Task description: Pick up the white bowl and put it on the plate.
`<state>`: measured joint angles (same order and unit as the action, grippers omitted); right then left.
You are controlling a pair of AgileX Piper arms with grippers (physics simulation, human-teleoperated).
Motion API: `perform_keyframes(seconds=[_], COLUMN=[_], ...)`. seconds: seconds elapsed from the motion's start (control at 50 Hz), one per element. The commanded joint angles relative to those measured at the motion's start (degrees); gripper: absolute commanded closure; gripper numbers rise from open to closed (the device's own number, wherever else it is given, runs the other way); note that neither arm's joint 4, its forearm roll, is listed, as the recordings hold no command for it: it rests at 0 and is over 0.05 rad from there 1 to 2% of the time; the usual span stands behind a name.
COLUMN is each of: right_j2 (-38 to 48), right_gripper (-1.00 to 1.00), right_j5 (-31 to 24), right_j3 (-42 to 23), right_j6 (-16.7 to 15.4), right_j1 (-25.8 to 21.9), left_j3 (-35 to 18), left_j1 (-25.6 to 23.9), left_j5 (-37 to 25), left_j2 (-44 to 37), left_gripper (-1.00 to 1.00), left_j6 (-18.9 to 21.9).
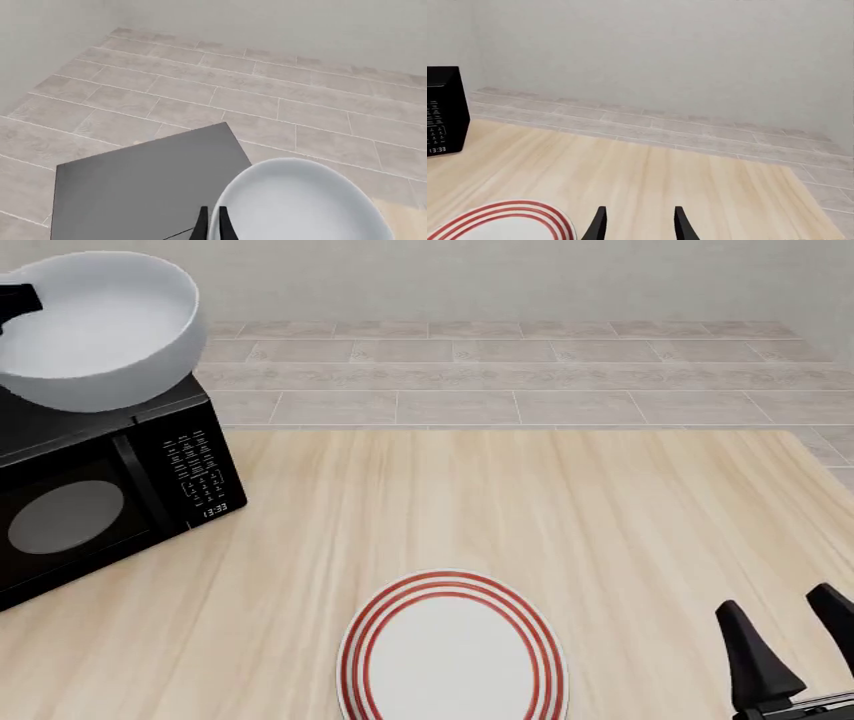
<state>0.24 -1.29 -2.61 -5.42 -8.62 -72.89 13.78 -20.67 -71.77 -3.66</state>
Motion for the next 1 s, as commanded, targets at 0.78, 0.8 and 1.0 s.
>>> perform_keyframes(seconds=[0.78,0.8,1.0], right_j2=[-0.2,-0.2,-0.2], right_gripper=[-1.0,-1.0,-1.0], right_j5=[0.7,0.6,0.6], right_j3=[0.7,0.6,0.6], right_j6=[0.5,0.5,0.6], right_j1=[1.6,1.7,1.9], left_j3=[23.9,24.3,27.6], left_j1=[-29.7,-30.2,-35.6], left_j5=[10.2,10.8,15.2], left_j2=[13.3,12.8,9.8], left_gripper=[1.0,1.0,1.0], left_j6=[4.0,3.8,3.1])
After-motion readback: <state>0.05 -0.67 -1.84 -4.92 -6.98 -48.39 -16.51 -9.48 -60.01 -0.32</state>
